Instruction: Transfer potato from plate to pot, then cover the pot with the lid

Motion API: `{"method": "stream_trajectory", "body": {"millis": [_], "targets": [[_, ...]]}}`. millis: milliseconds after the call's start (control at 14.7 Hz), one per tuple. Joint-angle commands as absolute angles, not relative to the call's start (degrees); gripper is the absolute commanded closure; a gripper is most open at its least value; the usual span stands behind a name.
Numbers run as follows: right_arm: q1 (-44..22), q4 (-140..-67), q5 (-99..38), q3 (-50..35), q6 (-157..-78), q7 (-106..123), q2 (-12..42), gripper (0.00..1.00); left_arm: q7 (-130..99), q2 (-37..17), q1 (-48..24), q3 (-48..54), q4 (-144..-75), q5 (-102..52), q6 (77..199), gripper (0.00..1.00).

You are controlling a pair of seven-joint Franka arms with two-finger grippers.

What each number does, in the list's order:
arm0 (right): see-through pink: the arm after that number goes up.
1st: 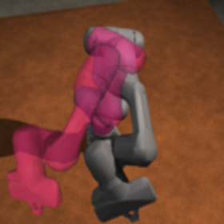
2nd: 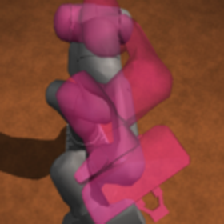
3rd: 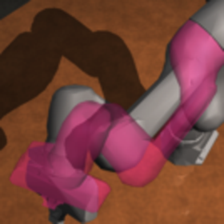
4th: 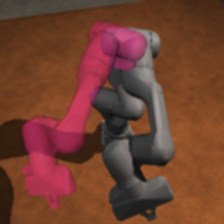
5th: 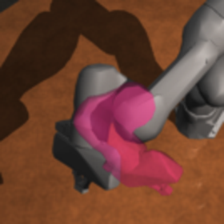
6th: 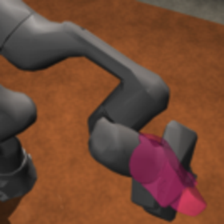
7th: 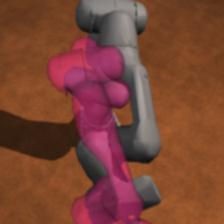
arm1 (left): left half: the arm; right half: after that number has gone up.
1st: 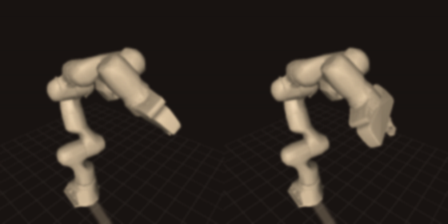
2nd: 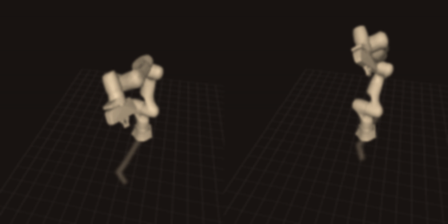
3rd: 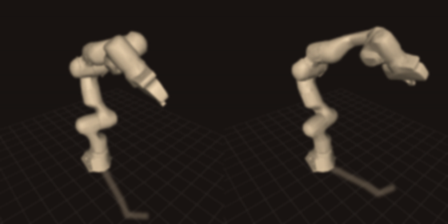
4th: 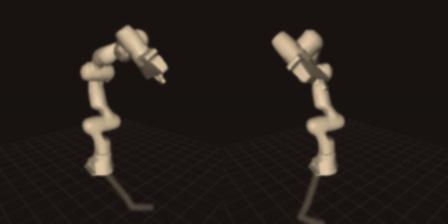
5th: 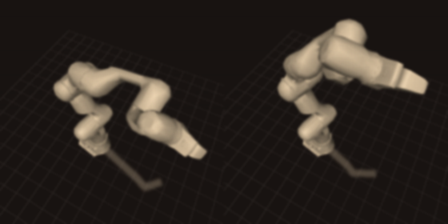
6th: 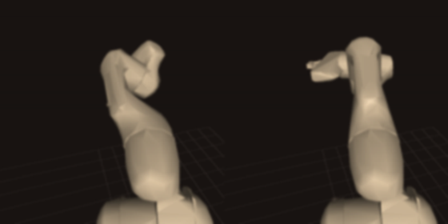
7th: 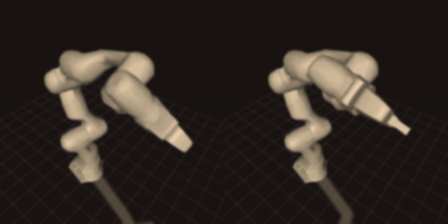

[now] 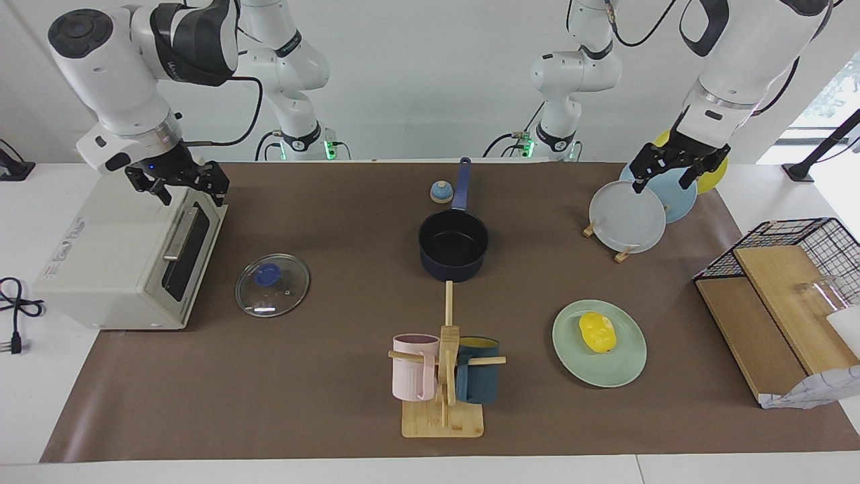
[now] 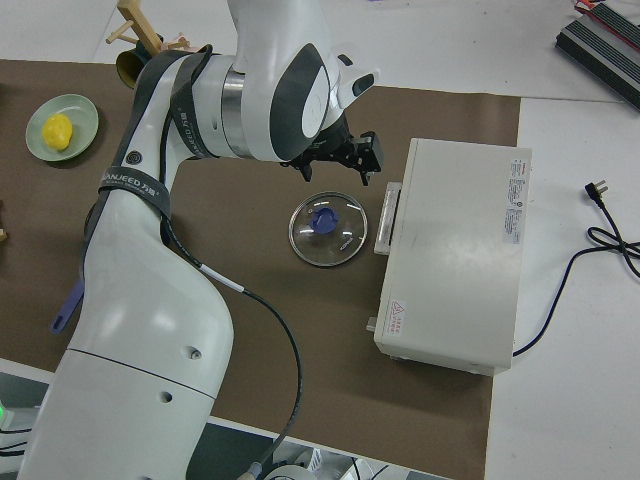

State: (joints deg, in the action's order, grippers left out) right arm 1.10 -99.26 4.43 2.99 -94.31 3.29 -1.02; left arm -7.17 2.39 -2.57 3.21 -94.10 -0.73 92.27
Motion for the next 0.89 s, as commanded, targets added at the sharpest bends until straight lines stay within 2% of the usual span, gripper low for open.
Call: {"method": "stream_trajectory", "body": {"millis": [0,614,750,818], "targets": [[1.4,-99.3,3.3,2.9,-93.7,2.5,-1.4,0.0,-6.9,3.5,-3.0,3.2,-95.3,-1.5,92.1,0.0],[1.4,-99.4,3.3,2.9,-93.8,2.5,-1.4,0.0,-7.3,2.4,-3.3,3.3,-94.8,-2.0,97.0,0.0],[1.4,-99.4,3.3,2.9,-93.8,2.5,-1.4,0.0,-7.2,-1.7,-3.3,3.3,-92.3,-2.5,97.5,0.0],[1.4,-99.4,3.3,2.9,-93.7,2.5,-1.4,0.0,-7.3,-5.9,-3.3,3.3,-89.1,-2.5,97.3,0.0]]}}
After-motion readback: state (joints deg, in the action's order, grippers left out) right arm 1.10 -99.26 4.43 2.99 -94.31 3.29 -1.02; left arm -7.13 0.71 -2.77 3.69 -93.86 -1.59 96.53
